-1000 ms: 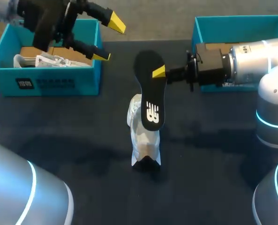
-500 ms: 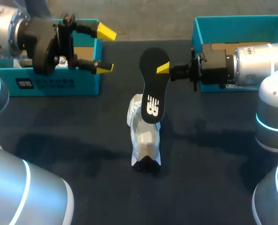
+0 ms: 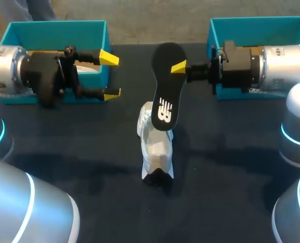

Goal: Take the shoe out of the shoebox, open the shoe tongue, remove and reinsert the insole, then place the shoe into the shoebox

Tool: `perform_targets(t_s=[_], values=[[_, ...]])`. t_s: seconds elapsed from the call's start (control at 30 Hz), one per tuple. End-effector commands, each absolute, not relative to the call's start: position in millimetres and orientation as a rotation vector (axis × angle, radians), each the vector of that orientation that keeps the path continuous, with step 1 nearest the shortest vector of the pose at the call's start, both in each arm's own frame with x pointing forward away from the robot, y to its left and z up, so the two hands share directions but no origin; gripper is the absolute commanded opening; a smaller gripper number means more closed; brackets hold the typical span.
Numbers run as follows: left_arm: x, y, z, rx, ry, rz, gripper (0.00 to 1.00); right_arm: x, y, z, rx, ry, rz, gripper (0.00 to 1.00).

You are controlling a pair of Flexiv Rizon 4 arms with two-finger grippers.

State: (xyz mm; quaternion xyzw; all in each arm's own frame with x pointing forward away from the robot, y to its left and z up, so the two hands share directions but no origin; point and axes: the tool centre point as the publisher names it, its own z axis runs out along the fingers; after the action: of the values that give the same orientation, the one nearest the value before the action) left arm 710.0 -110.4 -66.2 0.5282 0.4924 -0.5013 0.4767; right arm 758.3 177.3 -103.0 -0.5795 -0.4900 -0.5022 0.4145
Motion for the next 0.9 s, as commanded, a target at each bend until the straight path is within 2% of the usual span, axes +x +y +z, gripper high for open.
perform_targets(t_s=[0.03, 0.9], values=[[708, -124, -76, 1.205, 1.184, -1.219, 1.0, 756, 185, -96, -1.448, -1.254, -1.248, 0.0], [731, -177, -91, 1.179, 1.072, -1.201, 1.0, 743, 215, -96, -1.385, -1.259, -1.24, 0.0]])
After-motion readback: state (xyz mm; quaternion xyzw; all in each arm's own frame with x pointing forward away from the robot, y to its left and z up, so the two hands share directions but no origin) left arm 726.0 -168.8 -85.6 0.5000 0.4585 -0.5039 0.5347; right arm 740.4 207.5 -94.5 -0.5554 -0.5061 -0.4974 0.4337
